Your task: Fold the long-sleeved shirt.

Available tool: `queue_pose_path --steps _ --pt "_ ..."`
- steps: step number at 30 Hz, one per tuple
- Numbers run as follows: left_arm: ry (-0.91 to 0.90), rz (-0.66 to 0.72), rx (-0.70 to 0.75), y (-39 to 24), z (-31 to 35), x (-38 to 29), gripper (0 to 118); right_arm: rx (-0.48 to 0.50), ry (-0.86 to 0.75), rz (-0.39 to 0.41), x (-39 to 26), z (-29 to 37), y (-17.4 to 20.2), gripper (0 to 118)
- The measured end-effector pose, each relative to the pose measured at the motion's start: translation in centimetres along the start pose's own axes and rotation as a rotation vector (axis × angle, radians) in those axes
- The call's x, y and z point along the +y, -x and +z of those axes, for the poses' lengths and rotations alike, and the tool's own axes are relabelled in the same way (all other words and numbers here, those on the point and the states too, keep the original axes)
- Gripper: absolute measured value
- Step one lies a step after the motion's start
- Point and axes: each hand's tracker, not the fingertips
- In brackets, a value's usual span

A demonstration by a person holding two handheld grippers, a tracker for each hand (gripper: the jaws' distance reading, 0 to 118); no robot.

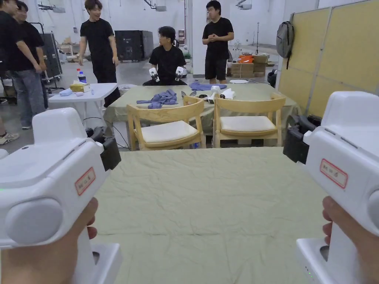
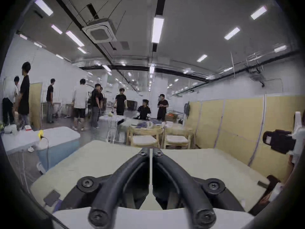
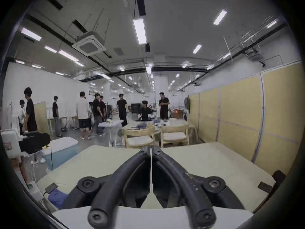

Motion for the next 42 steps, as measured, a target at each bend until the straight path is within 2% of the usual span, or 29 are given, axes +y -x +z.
queue_pose_path --steps 2,6,7,8,9,10,13,15,20,23,29,34,39,42 --pt "0.03 0.044 -0.037 -0.3 0.4 0.3 2 0.03 0.0 0.006 0.1 0.1 0.3 5" --pt "-0.027 -0.08 0.054 -1.4 1.4 0.4 3 0.063 -0.005 -0.013 -0.2 0.0 0.7 5" --pt "-0.027 -0.081 0.045 -1.3 1.4 0.4 25 0.073 -0.005 -0.02 -0.3 -0.2 0.7 11" --pt "-0.029 -0.077 0.035 -1.2 1.4 0.5 71 0.09 -0.005 -0.025 -0.3 -0.4 0.7 37" --pt "-0.038 -0.084 0.031 -1.1 1.4 0.6 117 0.098 -0.003 -0.02 -0.3 -0.8 0.6 79" --pt "-0.037 -0.089 0.039 -1.3 1.2 0.6 113 0.1 -0.003 -0.016 -0.3 -1.2 0.7 118" --pt "-0.057 -0.131 0.045 -1.3 2.2 0.5 118 0.097 -0.012 0.015 -0.7 -1.6 0.1 118" --pt "-0.075 -0.133 0.085 -1.6 2.7 0.5 118 0.085 -0.016 -0.01 -0.5 -1.1 0.0 118" --pt "-0.051 -0.108 0.077 -0.6 2.6 0.5 118 0.09 0.009 -0.021 -0.6 -1.6 0.2 118" --pt "-0.027 -0.14 0.094 -0.7 2.8 0.5 118 0.095 0.027 -0.027 -0.8 -2.0 0.3 118" --pt "-0.036 -0.154 0.079 -0.5 3.3 0.3 118 0.205 -0.006 -0.043 -1.0 -1.3 0.5 118" --pt "-0.044 -0.135 0.069 -0.1 3.2 0.4 118 0.182 -0.017 -0.022 -0.7 -0.7 1.2 118" --pt "-0.053 -0.146 0.071 0.0 3.3 0.4 118 0.208 0.005 -0.048 -0.7 -1.1 1.4 118" --pt "-0.059 -0.156 0.067 0.1 3.5 0.4 118 0.181 -0.001 -0.048 -0.9 -1.1 1.9 118"
